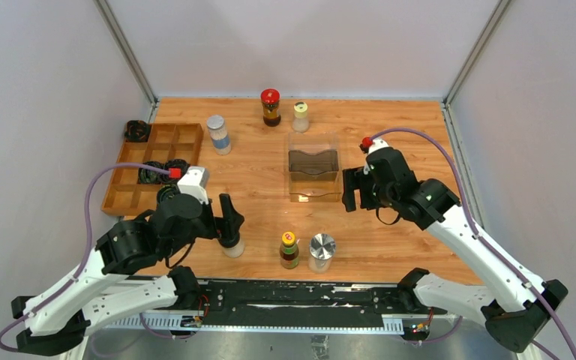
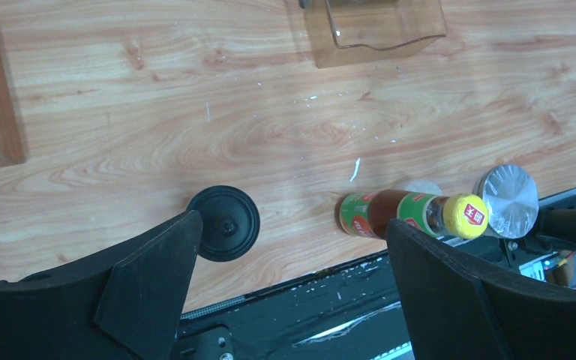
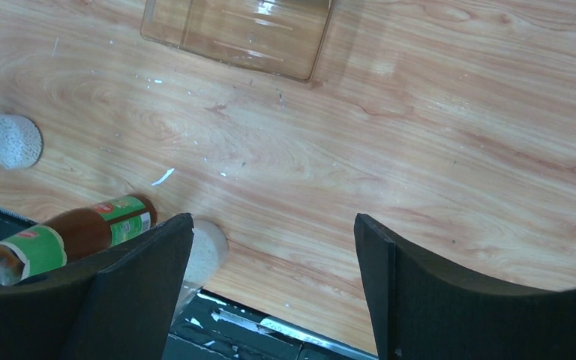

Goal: Organize the condiment bottles
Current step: Pick up the bottle from the corner of the board.

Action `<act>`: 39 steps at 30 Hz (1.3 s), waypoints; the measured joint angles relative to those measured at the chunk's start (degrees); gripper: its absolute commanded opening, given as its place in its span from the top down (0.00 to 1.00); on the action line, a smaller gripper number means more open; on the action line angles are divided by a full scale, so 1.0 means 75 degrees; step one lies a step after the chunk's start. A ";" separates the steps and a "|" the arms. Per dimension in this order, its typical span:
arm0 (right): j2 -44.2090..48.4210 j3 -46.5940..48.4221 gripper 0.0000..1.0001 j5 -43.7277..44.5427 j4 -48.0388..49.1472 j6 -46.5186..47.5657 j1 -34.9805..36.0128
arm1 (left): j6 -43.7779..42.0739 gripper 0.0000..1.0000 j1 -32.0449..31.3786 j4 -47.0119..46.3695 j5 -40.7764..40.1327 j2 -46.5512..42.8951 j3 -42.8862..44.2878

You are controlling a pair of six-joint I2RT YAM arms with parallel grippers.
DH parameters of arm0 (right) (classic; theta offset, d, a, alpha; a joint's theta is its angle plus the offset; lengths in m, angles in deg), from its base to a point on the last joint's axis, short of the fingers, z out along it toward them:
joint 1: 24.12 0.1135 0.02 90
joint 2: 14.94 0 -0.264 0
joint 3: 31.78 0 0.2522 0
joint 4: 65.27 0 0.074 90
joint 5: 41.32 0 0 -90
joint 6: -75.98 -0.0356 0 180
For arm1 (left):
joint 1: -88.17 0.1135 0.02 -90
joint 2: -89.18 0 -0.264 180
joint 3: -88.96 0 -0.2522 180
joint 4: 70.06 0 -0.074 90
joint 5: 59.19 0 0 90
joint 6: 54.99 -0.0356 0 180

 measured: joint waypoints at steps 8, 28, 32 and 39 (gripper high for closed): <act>0.0064 -0.0720 0.15 -0.0495 0.0262 0.0385 0.0000 | 0.0408 0.00 0.0000 -0.0006 0.0259 0.0729 0.0280; 0.1428 -0.2052 0.13 -0.0463 0.0548 0.0073 0.0000 | 0.0297 0.00 0.0000 -0.0221 0.0679 0.2605 0.1049; 0.1373 -0.1988 0.12 -0.0379 0.0484 -0.0017 0.0000 | 0.0035 0.00 -0.0003 -0.0545 0.0589 0.2602 0.1049; 0.0143 -0.0749 0.11 0.0023 0.0423 0.0076 -0.0009 | -0.0874 0.00 0.0137 -0.1346 0.0242 0.2570 0.1049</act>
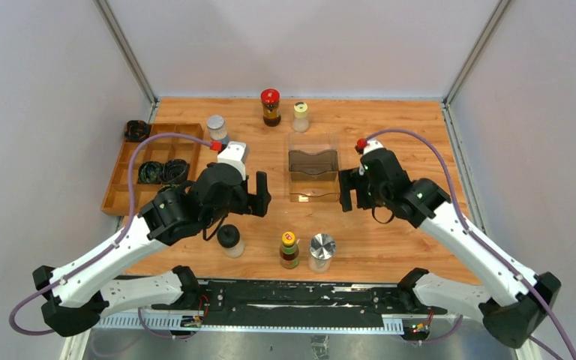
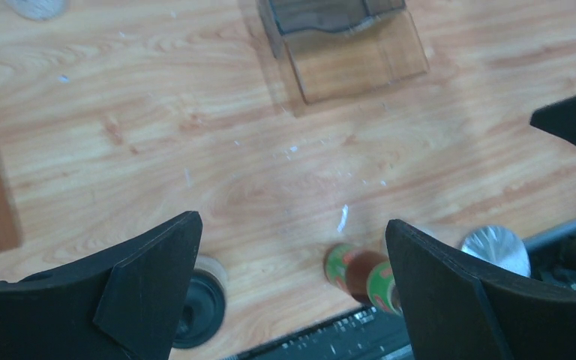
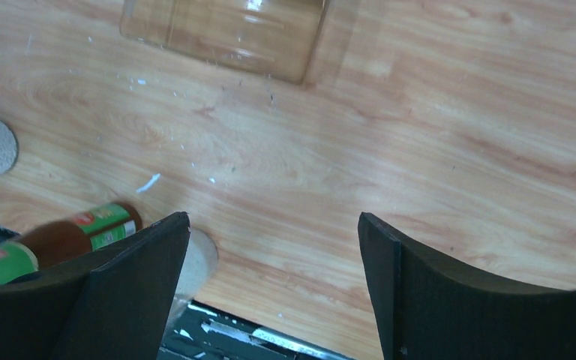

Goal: Organize the condiment bottles
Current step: Pick up the bottle from the corner of the board.

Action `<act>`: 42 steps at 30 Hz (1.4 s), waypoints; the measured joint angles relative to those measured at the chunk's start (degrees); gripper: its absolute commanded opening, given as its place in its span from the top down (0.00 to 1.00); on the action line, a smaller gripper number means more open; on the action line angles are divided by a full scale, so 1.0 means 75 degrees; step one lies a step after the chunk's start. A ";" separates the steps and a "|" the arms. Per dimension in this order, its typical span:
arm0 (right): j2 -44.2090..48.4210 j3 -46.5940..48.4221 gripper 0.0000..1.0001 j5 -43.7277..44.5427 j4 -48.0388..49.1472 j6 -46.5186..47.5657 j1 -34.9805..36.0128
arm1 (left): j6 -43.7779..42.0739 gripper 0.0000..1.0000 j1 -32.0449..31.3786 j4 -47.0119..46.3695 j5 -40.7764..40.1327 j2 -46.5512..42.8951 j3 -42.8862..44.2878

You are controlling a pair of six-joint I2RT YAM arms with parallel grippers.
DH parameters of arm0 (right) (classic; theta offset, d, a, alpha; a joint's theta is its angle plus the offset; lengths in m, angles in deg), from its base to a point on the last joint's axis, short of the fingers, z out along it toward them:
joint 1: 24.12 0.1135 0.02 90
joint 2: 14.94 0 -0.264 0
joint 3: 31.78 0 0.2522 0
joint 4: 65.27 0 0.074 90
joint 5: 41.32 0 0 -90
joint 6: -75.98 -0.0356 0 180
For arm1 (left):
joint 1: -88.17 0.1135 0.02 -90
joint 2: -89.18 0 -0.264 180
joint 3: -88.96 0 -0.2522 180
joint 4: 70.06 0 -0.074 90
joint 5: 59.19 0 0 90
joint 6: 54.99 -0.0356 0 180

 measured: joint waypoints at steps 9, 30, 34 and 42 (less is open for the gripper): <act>-0.2311 0.2002 0.12 -0.0350 0.0618 0.0405 -0.1174 | -0.1110 0.00 0.2678 -0.1597 0.1209 0.0653 0.0017; -0.7548 0.7944 0.13 -0.1381 0.1239 0.1553 -0.1932 | -0.2413 0.00 0.4599 -0.3777 0.2693 0.5324 0.3331; -0.7970 0.8262 0.13 -0.1454 0.1358 0.1743 -0.1944 | -0.2693 0.00 0.4596 -0.4272 0.2716 0.5858 0.3413; -0.8419 0.8548 0.13 -0.1626 0.1585 0.1740 -0.2197 | -0.3229 0.00 0.4602 -0.4852 0.2535 0.7315 0.4398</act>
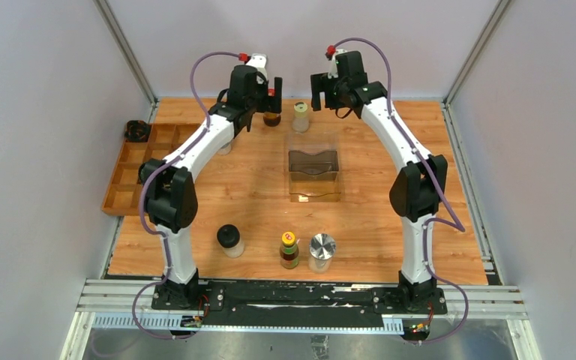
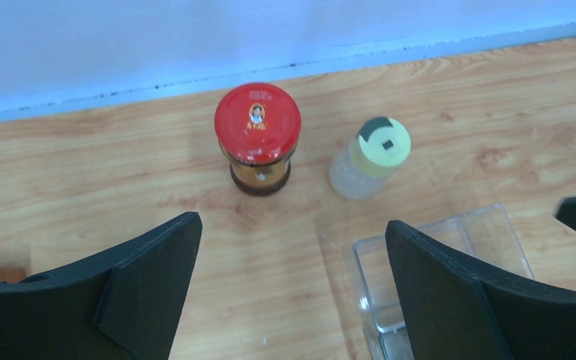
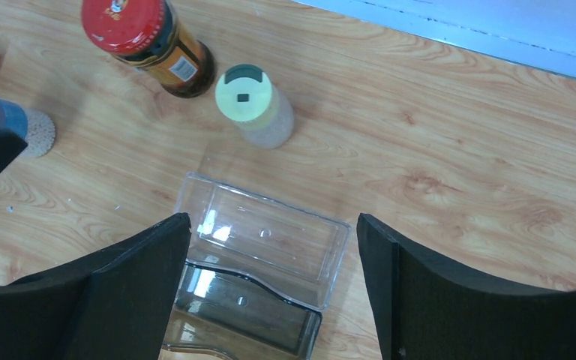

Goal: Organize the condiment bottles
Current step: Pick up the bottle from the corner of the board.

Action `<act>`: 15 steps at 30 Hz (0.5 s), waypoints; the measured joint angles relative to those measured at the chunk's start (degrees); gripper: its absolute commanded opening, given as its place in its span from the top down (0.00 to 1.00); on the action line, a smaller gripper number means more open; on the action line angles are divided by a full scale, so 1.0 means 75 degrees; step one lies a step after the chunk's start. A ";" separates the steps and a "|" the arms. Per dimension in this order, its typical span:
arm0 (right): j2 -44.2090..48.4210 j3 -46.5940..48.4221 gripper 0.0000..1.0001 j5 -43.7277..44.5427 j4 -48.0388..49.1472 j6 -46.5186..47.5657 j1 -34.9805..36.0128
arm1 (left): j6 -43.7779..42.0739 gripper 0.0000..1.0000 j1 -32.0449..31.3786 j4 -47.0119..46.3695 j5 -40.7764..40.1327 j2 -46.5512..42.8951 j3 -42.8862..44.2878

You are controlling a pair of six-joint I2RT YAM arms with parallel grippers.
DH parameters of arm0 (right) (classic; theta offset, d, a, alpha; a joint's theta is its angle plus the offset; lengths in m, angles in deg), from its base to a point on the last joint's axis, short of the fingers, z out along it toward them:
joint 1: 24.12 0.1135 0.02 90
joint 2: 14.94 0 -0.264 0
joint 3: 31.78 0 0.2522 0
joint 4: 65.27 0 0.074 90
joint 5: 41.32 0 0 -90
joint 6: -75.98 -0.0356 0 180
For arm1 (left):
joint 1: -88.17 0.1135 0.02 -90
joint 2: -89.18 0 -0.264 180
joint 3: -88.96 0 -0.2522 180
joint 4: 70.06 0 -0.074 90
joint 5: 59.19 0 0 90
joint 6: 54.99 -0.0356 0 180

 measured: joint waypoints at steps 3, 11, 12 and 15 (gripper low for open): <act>-0.0009 -0.0099 0.14 -0.0114 0.0061 -0.0099 -0.0181 | -0.0143 0.00 0.0020 -0.0256 -0.0090 0.0472 0.0338; 0.0178 -0.1550 0.15 -0.0513 0.0303 -0.0839 -0.0370 | -0.0163 0.04 0.0294 -0.0632 -0.0117 0.2151 0.1594; 0.0213 -0.1737 0.15 -0.0565 0.0306 -0.0901 -0.0370 | -0.0160 0.04 0.0332 -0.0609 -0.0102 0.2381 0.1804; 0.0376 -0.2142 0.15 -0.0694 0.0306 -0.1055 -0.0367 | -0.0140 0.04 0.0417 -0.0577 -0.0064 0.2926 0.2323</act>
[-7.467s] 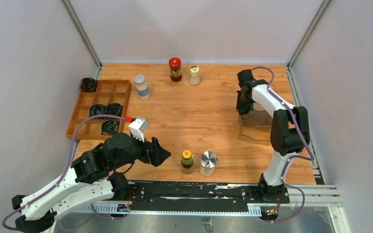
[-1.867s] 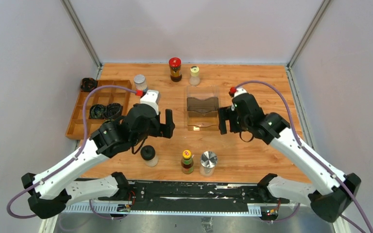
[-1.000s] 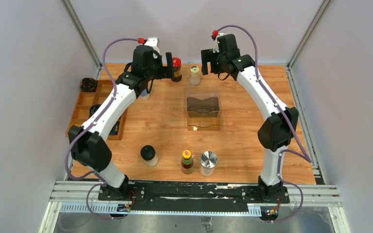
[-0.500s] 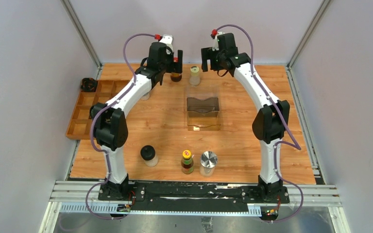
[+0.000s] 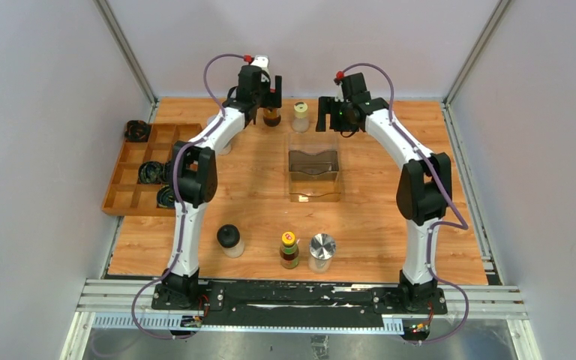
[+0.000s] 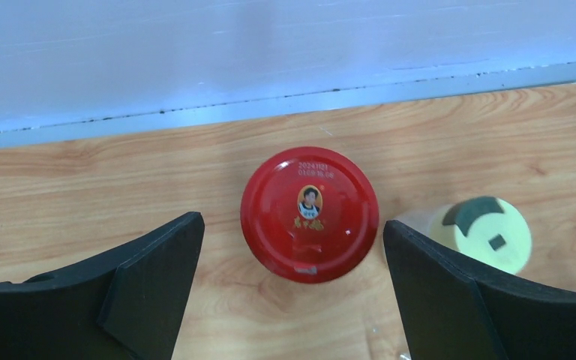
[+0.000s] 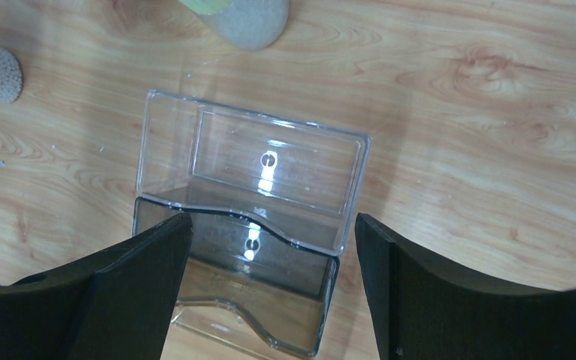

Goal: Organize the condiment bottles
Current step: Pick up the bottle from the corner of the board.

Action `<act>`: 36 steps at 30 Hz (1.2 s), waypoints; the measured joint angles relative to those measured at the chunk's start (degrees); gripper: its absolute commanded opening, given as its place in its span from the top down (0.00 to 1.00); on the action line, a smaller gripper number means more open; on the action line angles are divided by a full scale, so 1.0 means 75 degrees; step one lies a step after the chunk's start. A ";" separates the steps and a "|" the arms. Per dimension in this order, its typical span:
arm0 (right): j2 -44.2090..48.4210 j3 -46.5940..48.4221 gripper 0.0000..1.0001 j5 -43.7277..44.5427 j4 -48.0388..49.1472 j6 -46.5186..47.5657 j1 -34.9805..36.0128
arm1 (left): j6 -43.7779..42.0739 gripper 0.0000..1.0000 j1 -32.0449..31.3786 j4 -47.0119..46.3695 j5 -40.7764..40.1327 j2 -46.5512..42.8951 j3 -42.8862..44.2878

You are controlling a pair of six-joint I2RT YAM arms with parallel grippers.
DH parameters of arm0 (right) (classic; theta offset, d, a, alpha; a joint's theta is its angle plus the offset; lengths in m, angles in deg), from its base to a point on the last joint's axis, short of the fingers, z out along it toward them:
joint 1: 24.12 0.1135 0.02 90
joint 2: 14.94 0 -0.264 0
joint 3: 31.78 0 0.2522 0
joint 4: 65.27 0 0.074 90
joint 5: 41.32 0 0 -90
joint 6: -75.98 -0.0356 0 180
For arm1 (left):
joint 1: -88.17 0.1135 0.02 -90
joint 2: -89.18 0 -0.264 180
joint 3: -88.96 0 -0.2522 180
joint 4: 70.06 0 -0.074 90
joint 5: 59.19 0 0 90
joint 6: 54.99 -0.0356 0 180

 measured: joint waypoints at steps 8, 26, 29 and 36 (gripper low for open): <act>0.0458 -0.0376 0.16 -0.0192 0.0213 -0.0178 0.0000 | 0.0003 0.06 0.0055 0.0032 0.0090 0.0437 0.0612; 0.0466 -0.0831 0.16 -0.0455 0.0405 -0.0318 0.0000 | 0.0067 0.05 0.0052 -0.0055 0.0344 0.0784 0.0769; 0.0466 -0.1061 0.17 -0.0484 0.0434 -0.0358 0.0000 | 0.0070 0.06 0.0052 -0.0108 0.0344 0.0839 0.0769; 0.0466 -0.1291 0.18 -0.0609 0.0501 -0.0382 0.0000 | 0.0122 0.13 0.0052 -0.0230 0.0338 0.0973 0.0769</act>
